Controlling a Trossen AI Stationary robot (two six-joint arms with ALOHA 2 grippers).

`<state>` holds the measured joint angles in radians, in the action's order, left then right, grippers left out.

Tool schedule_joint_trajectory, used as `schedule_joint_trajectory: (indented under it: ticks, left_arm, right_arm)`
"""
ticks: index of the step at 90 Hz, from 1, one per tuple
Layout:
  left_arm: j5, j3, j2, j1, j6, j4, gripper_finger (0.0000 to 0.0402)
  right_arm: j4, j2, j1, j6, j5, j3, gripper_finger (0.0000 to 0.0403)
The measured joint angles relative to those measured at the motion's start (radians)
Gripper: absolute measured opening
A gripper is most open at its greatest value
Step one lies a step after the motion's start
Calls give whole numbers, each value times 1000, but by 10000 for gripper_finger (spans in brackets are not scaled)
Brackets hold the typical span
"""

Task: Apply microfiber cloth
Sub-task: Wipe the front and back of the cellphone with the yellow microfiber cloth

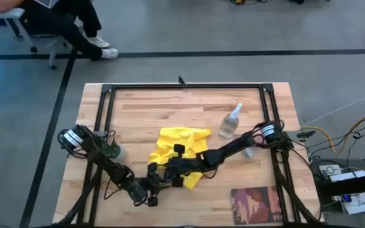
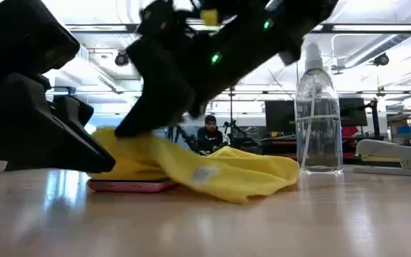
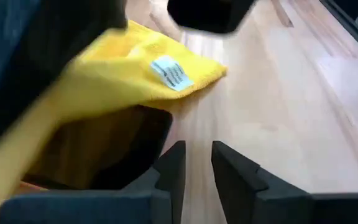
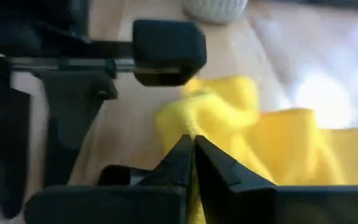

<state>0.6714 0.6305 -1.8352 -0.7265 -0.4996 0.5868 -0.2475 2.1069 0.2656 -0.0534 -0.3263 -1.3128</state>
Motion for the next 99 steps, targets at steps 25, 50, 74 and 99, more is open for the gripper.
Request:
schedule_joint_trajectory:
  ticks: [25, 50, 74, 99]
  left_arm:
    - [46, -9, 4, 23, 8, 1, 70]
    - [17, -11, -35, 58, -24, 1, 72]
    - [-7, -8, -91, 58, -105, 15, 62]
    - [-9, -9, -90, 59, -138, 5, 62]
  right_arm:
    - [-243, -53, -51, -37, 121, 202, 0]
    - [-415, 84, -63, -143, 313, 188, 0]
    - [-434, 122, -52, -172, 209, 179, 0]
    - [-448, 90, -30, -234, 148, 232, 0]
